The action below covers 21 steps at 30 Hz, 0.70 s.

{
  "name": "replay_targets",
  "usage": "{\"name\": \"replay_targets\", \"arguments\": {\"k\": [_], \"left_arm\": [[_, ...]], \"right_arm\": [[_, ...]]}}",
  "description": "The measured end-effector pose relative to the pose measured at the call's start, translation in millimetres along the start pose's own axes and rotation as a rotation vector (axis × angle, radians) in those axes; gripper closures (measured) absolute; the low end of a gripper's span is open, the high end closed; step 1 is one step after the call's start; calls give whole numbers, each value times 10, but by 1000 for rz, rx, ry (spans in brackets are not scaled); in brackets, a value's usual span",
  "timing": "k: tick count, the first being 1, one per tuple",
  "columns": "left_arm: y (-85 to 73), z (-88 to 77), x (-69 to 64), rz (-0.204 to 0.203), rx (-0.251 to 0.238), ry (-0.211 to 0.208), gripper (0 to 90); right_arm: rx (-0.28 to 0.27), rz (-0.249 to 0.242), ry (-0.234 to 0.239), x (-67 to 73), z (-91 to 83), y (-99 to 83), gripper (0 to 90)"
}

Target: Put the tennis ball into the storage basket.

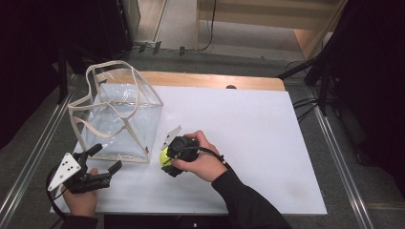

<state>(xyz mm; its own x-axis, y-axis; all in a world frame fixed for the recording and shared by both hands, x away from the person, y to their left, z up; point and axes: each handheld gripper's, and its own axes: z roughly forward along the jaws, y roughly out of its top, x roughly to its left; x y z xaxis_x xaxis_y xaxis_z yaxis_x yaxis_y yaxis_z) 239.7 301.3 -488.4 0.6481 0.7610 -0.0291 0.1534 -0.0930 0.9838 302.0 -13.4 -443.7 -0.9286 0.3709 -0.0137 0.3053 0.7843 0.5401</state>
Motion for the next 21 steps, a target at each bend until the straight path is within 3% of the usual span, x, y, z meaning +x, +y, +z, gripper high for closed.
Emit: {"name": "replay_targets", "arguments": {"k": [6,21], "left_arm": [[1,-1,2,1,3,0,83],[1,-3,6,-1,0,0,83]], "right_arm": [[-3,-20,7,-8,-29,101,228],[-20,-13,28,-72,-172,265,229]]}}
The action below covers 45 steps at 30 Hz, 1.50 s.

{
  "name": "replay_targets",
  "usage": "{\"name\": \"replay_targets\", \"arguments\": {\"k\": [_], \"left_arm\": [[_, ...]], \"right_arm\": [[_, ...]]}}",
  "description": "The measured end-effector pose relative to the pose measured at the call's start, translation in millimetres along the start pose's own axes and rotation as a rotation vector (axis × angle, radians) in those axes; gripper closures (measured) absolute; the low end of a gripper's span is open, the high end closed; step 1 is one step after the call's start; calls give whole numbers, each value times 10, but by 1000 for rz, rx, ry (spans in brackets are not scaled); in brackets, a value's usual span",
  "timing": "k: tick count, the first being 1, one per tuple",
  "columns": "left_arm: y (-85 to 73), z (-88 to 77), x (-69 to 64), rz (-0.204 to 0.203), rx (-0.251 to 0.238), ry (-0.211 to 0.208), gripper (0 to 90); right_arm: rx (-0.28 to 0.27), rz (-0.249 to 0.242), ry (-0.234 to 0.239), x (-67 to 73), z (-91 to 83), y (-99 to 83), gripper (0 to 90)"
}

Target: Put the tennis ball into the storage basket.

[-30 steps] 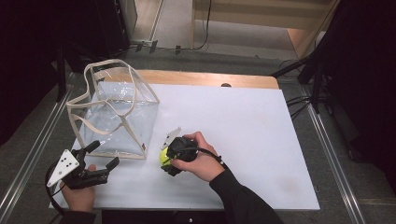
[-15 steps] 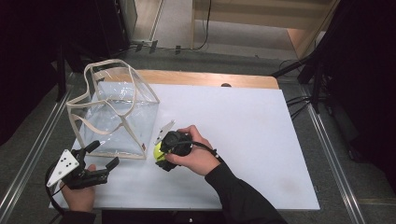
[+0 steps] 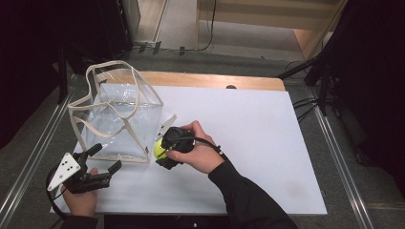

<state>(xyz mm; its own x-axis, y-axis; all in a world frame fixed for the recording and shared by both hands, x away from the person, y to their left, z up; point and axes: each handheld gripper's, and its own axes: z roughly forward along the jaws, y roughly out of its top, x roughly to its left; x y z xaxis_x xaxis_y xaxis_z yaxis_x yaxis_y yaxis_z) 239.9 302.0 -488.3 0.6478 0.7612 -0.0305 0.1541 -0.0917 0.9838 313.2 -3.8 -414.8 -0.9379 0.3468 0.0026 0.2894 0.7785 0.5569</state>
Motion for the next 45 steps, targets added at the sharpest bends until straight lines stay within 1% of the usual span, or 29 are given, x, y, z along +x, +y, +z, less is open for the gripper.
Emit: {"name": "replay_targets", "arguments": {"k": [1,4,5,8,9,12,13,14,17,19,22,32,35,41,45], "left_arm": [[0,0,0,0,0,0,83],[0,-1,-1,-1,1,0,83],[0,-1,-1,-1,1,0,84],[0,0,-1,-1,0,0,83],[0,0,-1,-2,-1,0,83],[1,-2,1,0,2,0,83],[0,0,0,-1,-1,0,83],[0,0,0,0,-1,0,83],[1,-2,1,-1,1,0,84],[0,0,0,-1,-1,0,83],[1,-1,1,-1,1,0,83],[1,-1,1,-1,0,-1,83],[0,1,1,-1,-1,-1,83],[0,1,1,-1,-1,-1,83],[0,0,3,0,-2,-1,83]], "right_arm": [[0,-5,3,-5,-7,8,229],[6,2,-3,-6,-28,34,229],[4,-9,-3,-16,-32,44,229],[6,5,-2,-9,-56,75,229],[3,-8,-1,-19,-61,87,229],[2,-4,0,-23,-83,117,229],[-3,-13,2,-33,-87,128,229],[-1,-6,0,-32,-98,136,229],[-5,-12,0,-39,-113,164,229],[-2,-7,7,-36,-128,182,229],[-5,-8,-1,-38,-141,214,229],[-8,-15,14,-55,-203,331,229],[-11,-3,17,-63,-232,362,229],[-18,-5,13,-91,-274,418,229],[-22,5,14,-106,-310,463,229]]}}
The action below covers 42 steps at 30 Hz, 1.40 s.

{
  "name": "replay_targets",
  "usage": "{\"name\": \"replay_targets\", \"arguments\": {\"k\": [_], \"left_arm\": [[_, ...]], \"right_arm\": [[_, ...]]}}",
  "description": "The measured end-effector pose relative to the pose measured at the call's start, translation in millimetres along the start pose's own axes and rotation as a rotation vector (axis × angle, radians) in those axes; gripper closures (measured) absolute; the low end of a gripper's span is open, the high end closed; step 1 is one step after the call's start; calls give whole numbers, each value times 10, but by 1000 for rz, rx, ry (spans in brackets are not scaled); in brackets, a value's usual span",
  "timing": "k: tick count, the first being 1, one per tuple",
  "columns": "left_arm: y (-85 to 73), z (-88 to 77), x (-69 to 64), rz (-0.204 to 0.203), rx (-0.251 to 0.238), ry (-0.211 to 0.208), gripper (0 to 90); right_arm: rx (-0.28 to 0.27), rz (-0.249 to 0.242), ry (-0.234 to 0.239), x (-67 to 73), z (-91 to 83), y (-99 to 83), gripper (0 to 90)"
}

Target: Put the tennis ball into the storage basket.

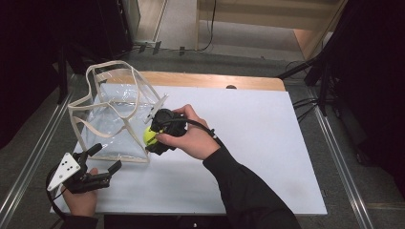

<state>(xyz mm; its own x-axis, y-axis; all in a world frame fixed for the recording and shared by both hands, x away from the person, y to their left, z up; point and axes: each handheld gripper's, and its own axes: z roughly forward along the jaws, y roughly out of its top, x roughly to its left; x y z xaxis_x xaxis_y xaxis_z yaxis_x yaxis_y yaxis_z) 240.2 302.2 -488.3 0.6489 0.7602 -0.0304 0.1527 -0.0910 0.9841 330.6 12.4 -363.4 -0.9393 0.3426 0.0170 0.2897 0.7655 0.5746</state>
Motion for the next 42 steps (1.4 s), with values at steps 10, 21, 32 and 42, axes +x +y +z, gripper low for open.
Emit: {"name": "replay_targets", "arguments": {"k": [10,21,32,42], "left_arm": [[0,-3,-1,0,1,0,83],[0,-2,-1,-2,-1,-1,83],[0,-6,4,-5,-1,-2,83],[-1,-5,6,-6,-3,-3,83]], "right_arm": [[-11,-6,1,-47,-102,106,230],[-15,1,-2,-88,-203,223,231],[-18,-3,-3,-126,-298,328,231],[-16,-5,-3,-176,-344,427,230]]}}
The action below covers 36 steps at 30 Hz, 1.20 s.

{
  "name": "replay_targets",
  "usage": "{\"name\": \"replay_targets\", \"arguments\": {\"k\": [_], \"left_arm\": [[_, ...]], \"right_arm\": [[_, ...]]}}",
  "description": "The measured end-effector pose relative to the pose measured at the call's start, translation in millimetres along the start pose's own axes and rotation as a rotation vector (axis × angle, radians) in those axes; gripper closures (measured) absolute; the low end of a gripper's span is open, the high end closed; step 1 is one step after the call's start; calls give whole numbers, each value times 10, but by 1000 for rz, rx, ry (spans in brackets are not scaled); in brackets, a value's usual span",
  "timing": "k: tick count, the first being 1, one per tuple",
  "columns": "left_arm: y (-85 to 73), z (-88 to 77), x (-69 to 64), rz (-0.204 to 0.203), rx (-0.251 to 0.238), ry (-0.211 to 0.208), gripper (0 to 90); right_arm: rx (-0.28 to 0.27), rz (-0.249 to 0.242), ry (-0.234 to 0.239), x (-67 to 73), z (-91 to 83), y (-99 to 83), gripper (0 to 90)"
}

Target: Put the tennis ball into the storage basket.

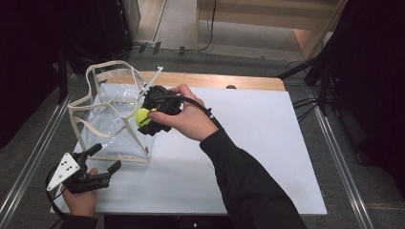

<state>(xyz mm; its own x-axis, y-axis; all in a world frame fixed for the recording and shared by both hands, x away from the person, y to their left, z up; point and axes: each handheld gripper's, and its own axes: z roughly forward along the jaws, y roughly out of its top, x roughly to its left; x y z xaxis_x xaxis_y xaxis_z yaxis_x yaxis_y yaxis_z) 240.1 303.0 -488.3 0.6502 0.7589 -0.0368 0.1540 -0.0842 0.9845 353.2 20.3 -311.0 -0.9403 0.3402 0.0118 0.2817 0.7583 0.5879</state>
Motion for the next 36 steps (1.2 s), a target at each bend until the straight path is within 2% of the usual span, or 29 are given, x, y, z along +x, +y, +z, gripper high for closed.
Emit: {"name": "replay_targets", "arguments": {"k": [22,26,36], "left_arm": [[-1,-3,13,-11,-11,-2,83],[0,-5,16,-11,-10,-2,84],[0,-10,19,-16,-12,-2,84]], "right_arm": [[-12,-8,-27,-127,-154,294,231],[-13,2,-27,-157,-152,372,231],[-7,-13,-29,-196,-115,561,231]]}}
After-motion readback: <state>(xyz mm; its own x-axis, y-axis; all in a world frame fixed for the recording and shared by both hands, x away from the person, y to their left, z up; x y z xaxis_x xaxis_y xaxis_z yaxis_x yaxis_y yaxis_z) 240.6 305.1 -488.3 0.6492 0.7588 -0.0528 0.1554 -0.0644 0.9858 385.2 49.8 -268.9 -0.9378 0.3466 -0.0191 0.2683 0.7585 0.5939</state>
